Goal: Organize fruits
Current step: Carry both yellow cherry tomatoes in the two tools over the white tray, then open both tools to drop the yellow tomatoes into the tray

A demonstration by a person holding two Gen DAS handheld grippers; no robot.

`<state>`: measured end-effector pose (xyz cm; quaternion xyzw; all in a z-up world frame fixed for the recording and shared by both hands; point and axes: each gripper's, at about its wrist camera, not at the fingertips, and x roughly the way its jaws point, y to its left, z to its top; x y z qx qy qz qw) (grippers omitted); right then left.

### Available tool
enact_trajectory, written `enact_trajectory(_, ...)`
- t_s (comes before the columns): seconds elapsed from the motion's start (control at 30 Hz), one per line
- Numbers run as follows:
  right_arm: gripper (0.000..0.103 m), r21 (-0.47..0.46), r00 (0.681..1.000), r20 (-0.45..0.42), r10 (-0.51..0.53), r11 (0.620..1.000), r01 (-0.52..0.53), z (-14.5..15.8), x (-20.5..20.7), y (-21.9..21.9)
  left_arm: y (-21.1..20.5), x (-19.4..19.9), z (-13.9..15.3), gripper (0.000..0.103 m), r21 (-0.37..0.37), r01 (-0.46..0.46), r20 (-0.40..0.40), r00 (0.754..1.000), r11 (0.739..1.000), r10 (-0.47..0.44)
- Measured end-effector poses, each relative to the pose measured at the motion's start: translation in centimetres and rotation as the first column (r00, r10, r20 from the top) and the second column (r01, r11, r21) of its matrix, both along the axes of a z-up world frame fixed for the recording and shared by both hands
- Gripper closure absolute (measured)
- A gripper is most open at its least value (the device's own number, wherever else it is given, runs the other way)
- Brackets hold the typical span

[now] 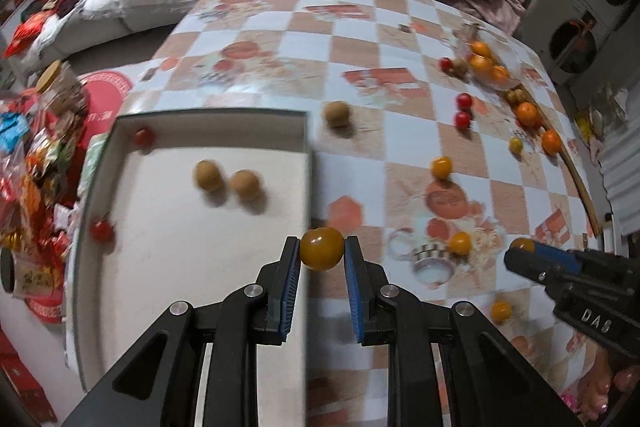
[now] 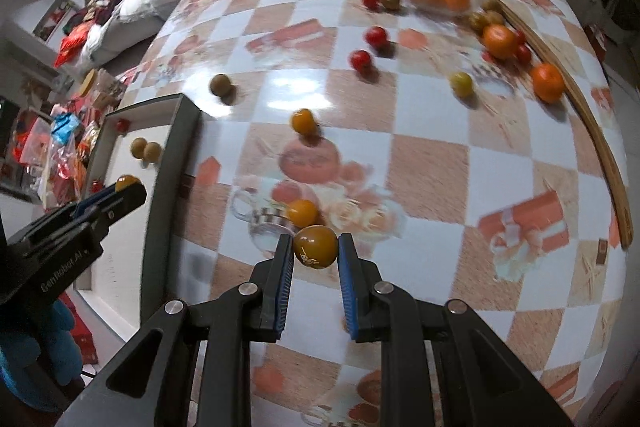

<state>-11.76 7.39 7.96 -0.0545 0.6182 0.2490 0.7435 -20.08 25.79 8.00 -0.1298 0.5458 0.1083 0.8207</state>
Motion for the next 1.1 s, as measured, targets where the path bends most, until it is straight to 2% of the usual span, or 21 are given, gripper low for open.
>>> enact_trajectory(0.3, 0.079, 0.019, 0.992, 0.011, 0.127, 0.992, -0.127, 0.6, -0.9, 6.1, 4.7, -3.6, -0.3, 0.079, 0.009, -0.127, -0.009, 0.992, 0.992, 0.127)
enact_trajectory(0.8, 0.079, 0.054, 0.948, -0.013, 0.318, 0.947, -0.317, -0.5, -3.8, 17.3, 11.6, -9.1, -2.4, 0.079, 0.000, -0.315, -0.035, 0.949, 0.949, 0.314)
enact_trajectory(1.1, 0.079, 0.037, 0.923, -0.039, 0.383, 0.923, -0.382, -2.8, -4.1, 22.3, 13.2, -9.8, -4.7, 0.079, 0.014, -0.343, -0.068, 0.937, 0.939, 0.343)
